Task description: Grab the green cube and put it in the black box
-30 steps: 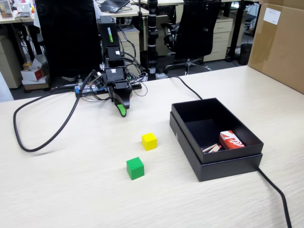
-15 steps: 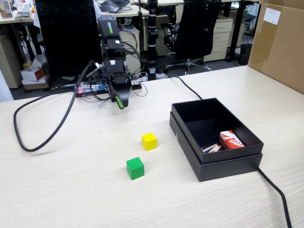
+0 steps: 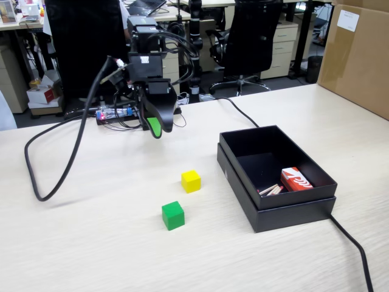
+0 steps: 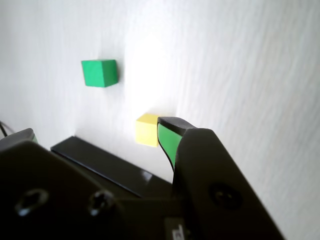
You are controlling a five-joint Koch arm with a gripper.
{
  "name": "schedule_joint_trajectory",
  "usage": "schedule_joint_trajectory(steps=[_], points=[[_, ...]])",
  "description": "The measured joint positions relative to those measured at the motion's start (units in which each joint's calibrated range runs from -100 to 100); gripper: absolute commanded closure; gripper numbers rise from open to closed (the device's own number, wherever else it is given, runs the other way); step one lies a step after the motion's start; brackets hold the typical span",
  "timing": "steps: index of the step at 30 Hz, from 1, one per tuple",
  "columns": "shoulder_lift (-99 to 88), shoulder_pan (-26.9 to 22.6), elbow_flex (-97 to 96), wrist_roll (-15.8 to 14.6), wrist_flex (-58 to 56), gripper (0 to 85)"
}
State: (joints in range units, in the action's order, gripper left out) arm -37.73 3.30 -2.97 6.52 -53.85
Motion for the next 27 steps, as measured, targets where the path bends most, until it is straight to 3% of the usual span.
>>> schedule_joint_trajectory(steps=[5,13,27], points=[[23.30,0.83,14.88,2.83,0.00,40.7],[44.79,1.22,30.12,3.08,-0.08,40.7],[59.03,0.88,37.15,3.13,-0.08,40.6]])
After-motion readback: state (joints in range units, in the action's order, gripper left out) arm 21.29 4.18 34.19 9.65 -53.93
